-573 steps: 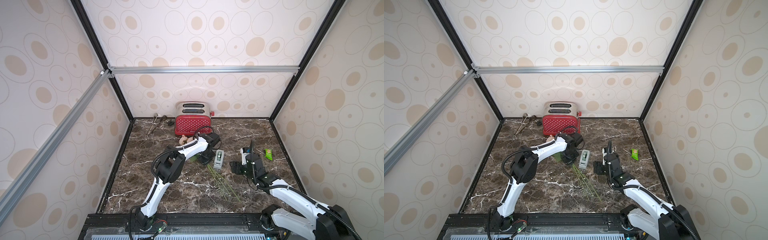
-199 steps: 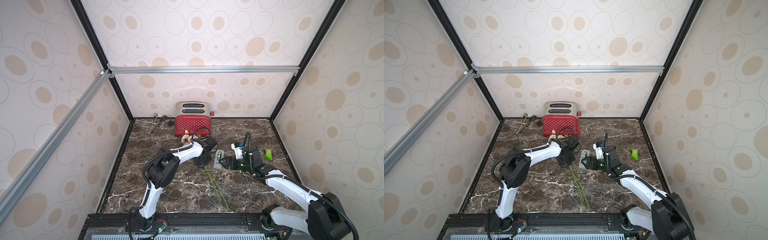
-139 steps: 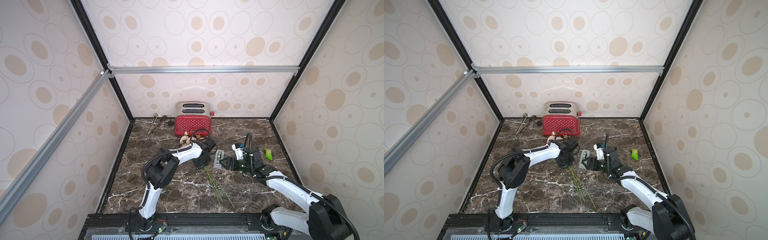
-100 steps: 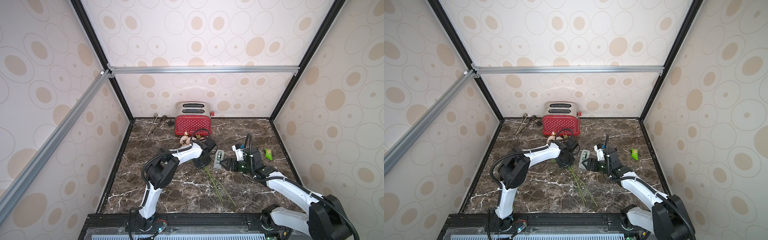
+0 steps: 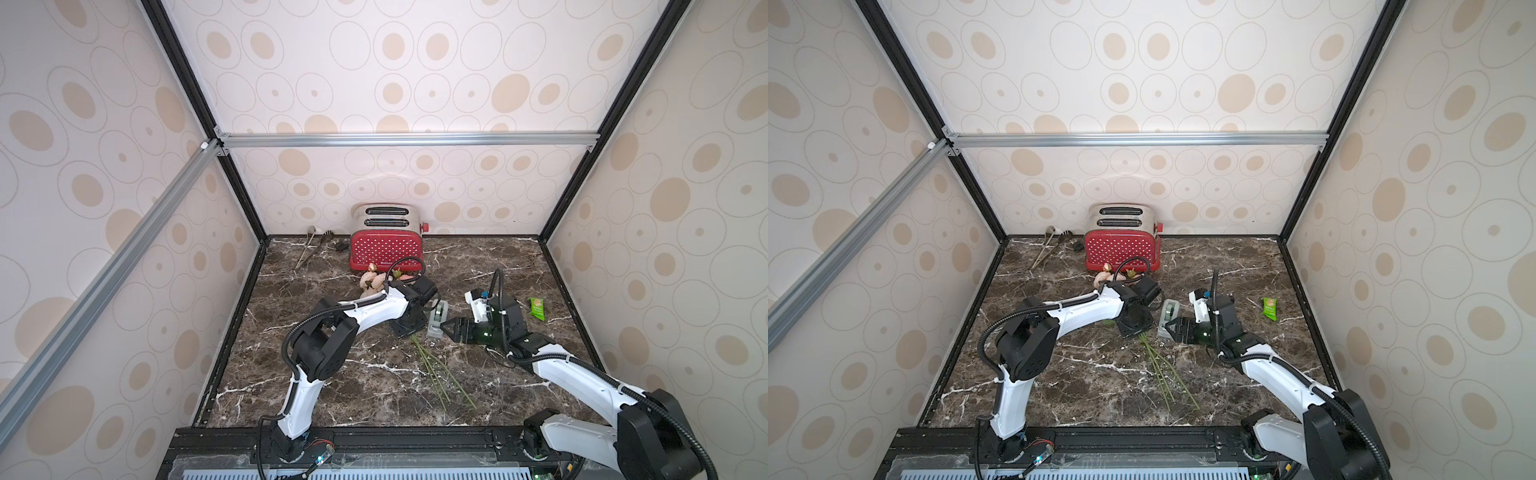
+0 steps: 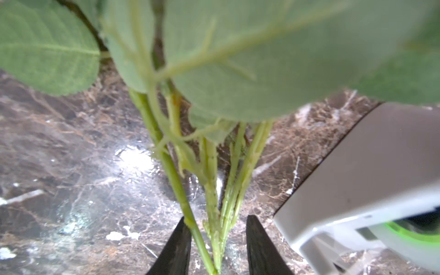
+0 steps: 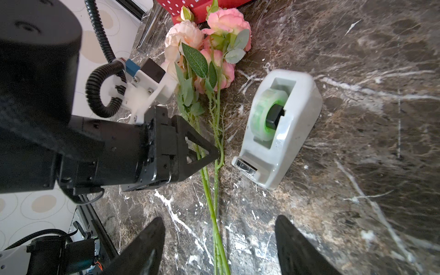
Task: Wrap bouquets with tape
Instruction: Pick up the unwrapped bouquet from the center of the board.
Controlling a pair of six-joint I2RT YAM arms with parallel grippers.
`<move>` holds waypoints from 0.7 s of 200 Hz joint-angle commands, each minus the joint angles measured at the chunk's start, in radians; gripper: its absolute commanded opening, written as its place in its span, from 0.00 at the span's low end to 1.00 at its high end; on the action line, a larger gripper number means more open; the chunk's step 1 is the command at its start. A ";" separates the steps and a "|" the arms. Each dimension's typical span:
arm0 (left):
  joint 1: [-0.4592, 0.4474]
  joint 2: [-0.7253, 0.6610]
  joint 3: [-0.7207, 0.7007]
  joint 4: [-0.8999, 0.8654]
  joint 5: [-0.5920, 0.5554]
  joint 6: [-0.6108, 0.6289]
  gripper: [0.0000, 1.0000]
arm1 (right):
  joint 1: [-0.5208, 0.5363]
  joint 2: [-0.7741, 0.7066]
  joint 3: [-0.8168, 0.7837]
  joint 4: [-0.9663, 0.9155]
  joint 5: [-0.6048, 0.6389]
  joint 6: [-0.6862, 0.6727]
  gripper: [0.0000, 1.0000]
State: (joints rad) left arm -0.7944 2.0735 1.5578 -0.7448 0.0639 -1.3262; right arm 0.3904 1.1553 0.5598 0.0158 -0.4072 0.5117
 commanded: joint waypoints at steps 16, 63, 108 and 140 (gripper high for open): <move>-0.006 0.012 0.027 -0.018 0.004 0.031 0.41 | -0.008 -0.005 0.000 0.011 0.002 -0.003 0.75; -0.005 0.075 0.072 -0.034 -0.014 0.081 0.40 | -0.013 -0.019 -0.009 0.001 0.010 -0.005 0.75; -0.008 0.133 0.120 -0.128 -0.057 0.109 0.39 | -0.020 -0.038 -0.017 -0.006 0.019 -0.002 0.75; -0.008 0.143 0.087 -0.124 -0.062 0.107 0.25 | -0.031 -0.063 -0.030 -0.008 0.026 0.003 0.75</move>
State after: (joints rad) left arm -0.7986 2.1731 1.6615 -0.8047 0.0414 -1.2366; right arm 0.3737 1.1225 0.5507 0.0147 -0.3943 0.5117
